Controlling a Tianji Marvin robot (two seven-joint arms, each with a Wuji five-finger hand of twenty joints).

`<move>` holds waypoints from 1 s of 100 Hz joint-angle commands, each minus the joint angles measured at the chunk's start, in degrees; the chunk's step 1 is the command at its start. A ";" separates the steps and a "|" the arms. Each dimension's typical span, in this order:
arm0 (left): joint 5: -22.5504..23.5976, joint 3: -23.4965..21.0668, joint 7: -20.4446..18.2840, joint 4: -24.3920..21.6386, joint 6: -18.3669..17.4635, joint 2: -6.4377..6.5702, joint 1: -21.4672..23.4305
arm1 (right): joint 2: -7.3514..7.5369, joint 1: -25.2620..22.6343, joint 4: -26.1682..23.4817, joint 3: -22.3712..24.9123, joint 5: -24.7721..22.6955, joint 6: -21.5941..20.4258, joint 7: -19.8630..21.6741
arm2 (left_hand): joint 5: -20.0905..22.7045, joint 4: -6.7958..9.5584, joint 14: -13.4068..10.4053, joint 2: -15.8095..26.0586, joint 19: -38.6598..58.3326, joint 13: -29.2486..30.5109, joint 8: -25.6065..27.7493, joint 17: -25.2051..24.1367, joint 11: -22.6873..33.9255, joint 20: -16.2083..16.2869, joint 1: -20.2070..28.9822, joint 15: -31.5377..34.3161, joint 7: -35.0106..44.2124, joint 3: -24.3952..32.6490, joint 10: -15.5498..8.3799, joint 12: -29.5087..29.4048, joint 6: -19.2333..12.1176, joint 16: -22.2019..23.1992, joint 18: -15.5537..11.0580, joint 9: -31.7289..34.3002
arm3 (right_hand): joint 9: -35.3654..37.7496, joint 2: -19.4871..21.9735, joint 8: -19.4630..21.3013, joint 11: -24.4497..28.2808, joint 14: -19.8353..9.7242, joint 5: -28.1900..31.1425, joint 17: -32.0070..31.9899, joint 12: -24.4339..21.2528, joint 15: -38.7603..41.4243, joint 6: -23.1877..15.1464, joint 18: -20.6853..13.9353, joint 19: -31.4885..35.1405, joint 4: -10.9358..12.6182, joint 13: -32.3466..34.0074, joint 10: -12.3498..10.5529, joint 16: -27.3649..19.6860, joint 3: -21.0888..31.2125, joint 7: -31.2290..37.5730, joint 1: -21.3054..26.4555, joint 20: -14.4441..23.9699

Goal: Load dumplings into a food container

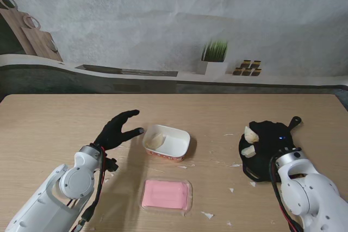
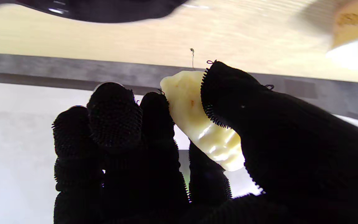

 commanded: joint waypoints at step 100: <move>-0.08 -2.58 0.44 -2.43 -0.33 -0.32 2.19 | -4.15 37.74 15.72 -48.98 18.77 16.50 12.16 | -0.04 1.30 0.12 2.30 -1.73 0.30 -0.82 -0.13 -0.38 0.62 0.53 0.67 -0.81 -1.19 0.28 0.41 0.28 0.56 0.84 -0.12 | -0.81 3.71 3.24 1.38 0.98 2.28 -0.76 0.36 2.33 -3.62 -1.73 3.10 -0.15 0.97 -2.53 0.40 4.39 4.54 3.58 1.75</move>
